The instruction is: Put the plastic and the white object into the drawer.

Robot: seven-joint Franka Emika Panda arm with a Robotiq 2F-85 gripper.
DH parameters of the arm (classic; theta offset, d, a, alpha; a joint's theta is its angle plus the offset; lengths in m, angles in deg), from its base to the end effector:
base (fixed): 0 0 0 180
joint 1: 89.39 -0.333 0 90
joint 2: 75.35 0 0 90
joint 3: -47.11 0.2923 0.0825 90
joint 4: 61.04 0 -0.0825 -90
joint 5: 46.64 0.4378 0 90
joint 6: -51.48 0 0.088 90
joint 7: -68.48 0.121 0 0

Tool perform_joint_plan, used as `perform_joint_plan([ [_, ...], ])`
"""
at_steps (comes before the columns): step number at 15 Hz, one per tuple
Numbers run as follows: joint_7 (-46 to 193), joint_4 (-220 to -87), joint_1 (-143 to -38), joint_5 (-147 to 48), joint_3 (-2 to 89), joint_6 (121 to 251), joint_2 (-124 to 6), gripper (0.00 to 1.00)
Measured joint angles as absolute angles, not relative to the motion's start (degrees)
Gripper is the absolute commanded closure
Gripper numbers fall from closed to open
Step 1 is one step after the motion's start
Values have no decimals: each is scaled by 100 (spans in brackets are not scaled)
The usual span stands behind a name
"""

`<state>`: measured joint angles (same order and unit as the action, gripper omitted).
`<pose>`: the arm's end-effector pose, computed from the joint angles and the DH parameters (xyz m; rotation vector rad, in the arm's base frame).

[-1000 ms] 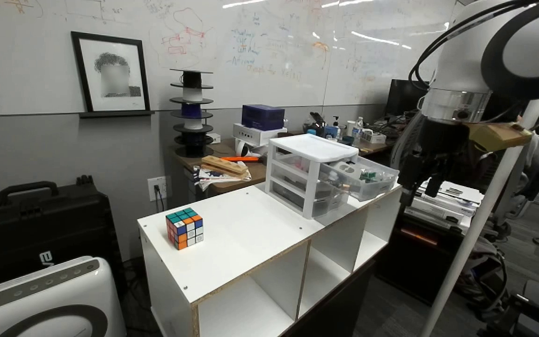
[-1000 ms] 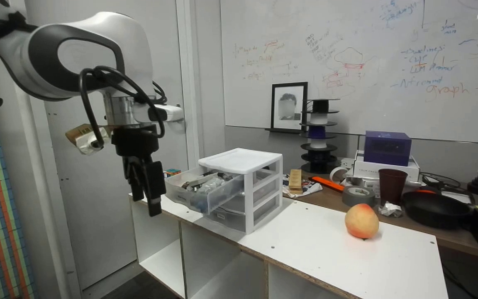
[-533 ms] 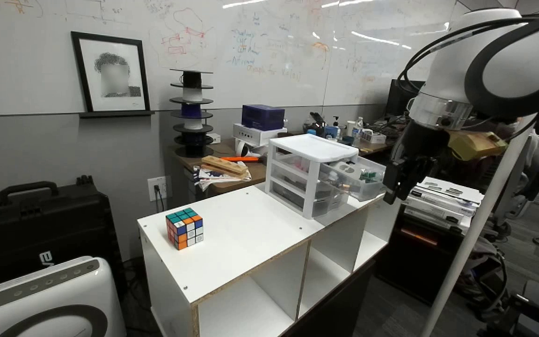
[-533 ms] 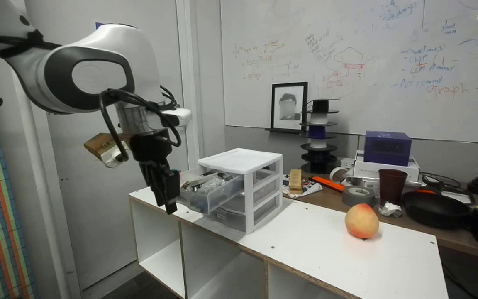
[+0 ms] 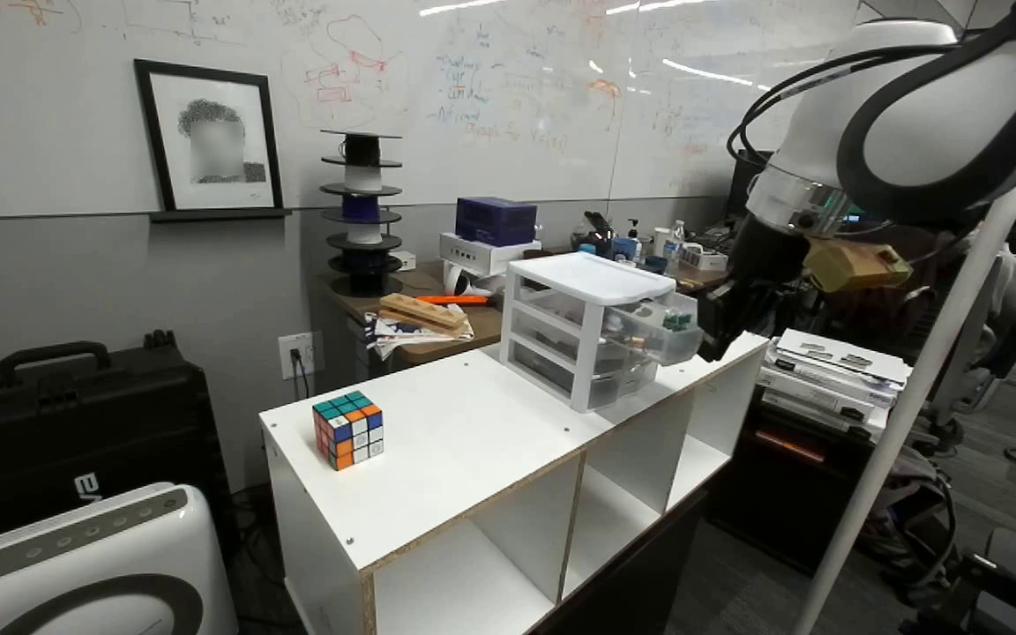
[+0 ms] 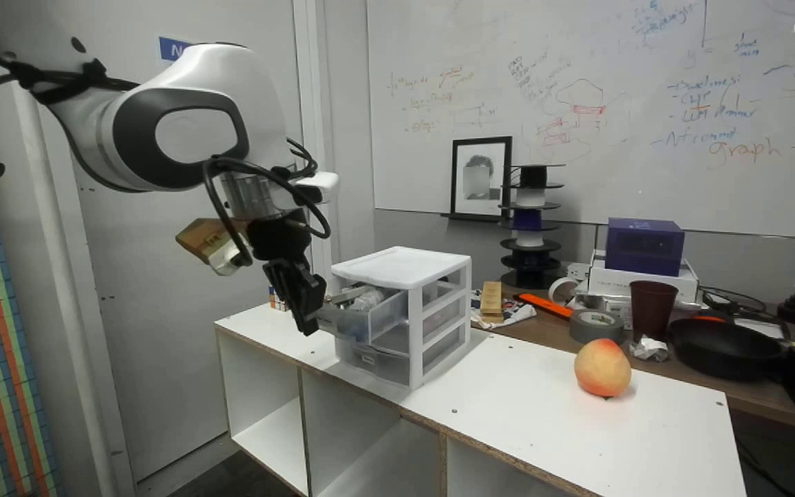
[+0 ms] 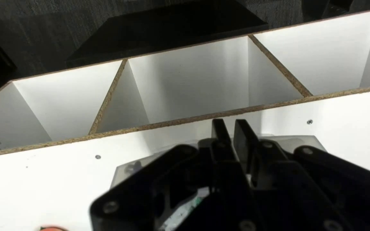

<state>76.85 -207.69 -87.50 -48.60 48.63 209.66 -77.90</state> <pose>0.5077 -0.0022 0.2264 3.1114 -0.1904 0.3859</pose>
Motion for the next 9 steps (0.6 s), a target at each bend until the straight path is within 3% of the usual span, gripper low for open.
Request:
perform_joint_plan([
  [9,7749,-19612,-8750,-4867,4616,21946,-6537,85],
])
